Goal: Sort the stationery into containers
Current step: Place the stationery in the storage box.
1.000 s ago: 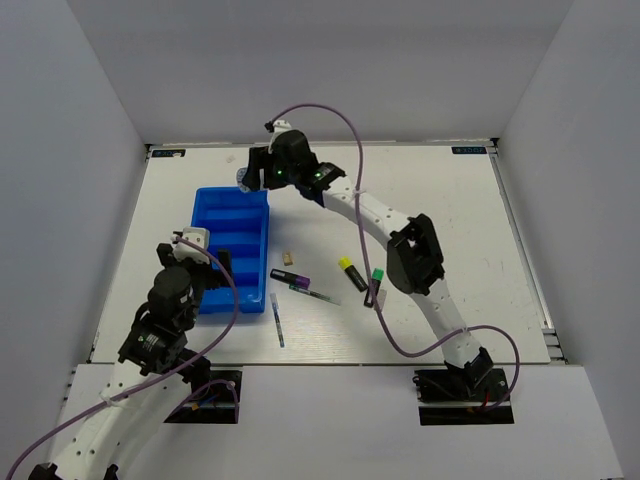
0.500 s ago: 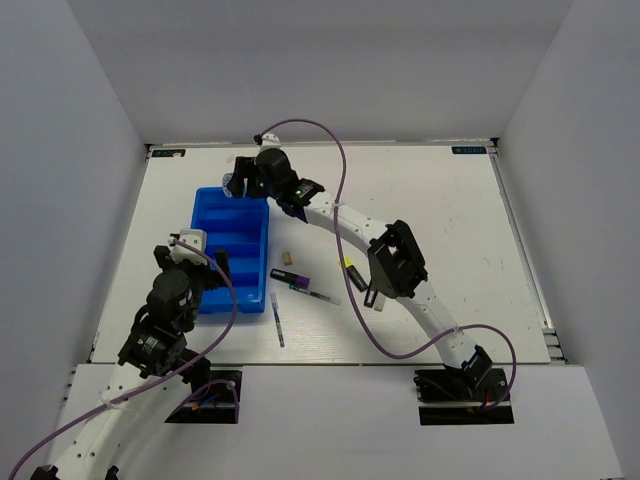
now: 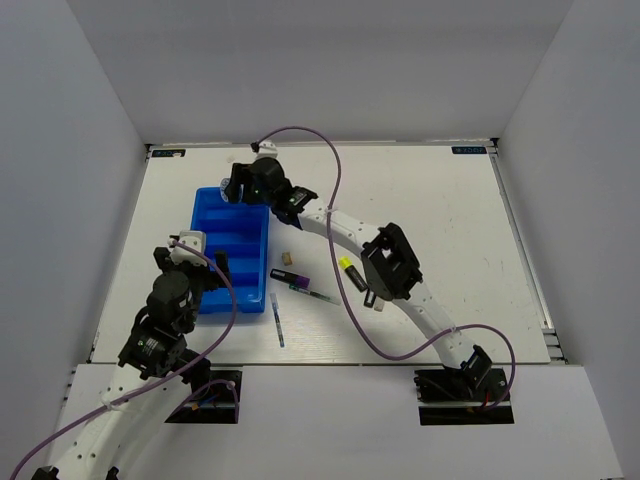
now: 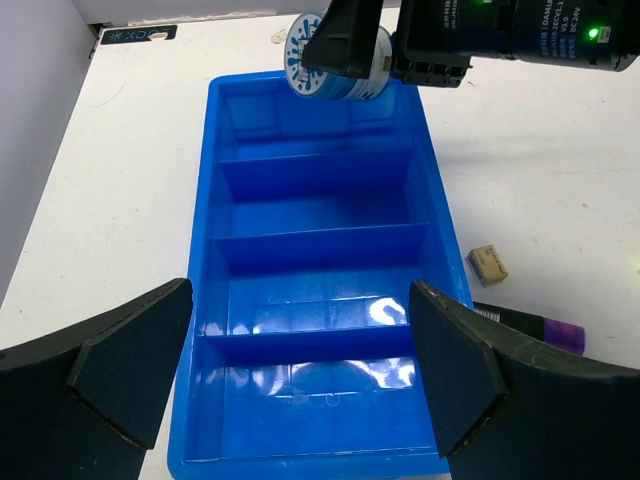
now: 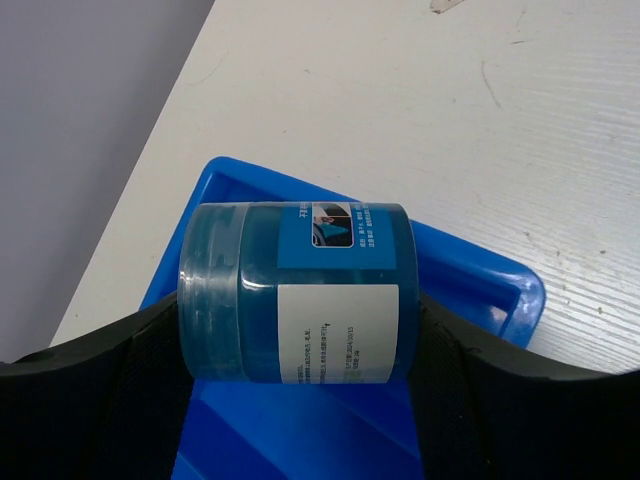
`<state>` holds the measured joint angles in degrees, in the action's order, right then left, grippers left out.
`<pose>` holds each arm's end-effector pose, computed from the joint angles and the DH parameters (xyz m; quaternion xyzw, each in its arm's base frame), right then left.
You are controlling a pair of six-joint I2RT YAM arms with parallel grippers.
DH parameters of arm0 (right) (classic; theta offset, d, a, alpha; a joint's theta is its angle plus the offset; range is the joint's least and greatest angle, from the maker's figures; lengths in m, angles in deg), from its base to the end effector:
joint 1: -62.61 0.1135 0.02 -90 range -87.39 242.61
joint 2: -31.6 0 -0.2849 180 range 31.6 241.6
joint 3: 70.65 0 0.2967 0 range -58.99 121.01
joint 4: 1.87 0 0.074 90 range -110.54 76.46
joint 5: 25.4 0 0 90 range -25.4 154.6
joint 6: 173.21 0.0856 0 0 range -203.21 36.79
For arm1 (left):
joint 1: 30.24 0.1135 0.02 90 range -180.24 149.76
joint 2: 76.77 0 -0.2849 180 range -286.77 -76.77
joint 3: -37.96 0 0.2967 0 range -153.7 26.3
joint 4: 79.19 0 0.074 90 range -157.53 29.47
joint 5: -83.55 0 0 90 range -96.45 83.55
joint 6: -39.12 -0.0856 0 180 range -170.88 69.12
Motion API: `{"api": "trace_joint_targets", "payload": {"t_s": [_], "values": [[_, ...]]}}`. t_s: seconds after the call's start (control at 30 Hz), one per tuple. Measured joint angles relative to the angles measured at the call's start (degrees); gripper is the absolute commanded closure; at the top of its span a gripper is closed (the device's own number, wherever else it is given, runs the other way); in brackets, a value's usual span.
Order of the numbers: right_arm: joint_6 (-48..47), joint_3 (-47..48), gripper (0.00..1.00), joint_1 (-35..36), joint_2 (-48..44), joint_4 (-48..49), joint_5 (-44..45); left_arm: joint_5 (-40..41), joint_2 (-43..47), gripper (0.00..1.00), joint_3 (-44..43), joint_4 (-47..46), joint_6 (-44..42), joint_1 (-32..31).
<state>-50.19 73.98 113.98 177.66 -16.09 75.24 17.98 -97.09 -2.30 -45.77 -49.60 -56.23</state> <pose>0.4526 0.5411 0.2225 -0.0712 0.7921 0.3494 0.4954 0.1769 -0.0468 0.2782 0.0362 0.7777 0.0188 0.6273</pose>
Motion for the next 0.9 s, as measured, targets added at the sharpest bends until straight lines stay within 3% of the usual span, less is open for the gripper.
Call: {"api": "trace_joint_targets", "payload": {"t_s": [0.47,0.63,0.77,0.83,0.9], "values": [[0.0,0.0,0.99,1.4,1.1,0.6,1.5,0.1,1.1,0.00,0.1,-0.5,0.0,0.0],[0.0,0.0,0.93,1.4,2.2,0.6,2.1,0.1,1.1,0.00,0.1,-0.6,0.0,0.0],[-0.1,0.0,0.77,1.4,2.4,0.6,2.4,0.1,1.1,0.00,0.1,-0.8,0.0,0.0],[-0.1,0.0,0.63,1.5,2.4,0.7,2.4,0.1,1.2,0.00,0.2,-0.8,0.0,0.0],[-0.1,0.0,0.59,1.5,2.4,0.7,2.5,0.1,1.2,0.00,0.2,-0.8,0.0,0.0]]}}
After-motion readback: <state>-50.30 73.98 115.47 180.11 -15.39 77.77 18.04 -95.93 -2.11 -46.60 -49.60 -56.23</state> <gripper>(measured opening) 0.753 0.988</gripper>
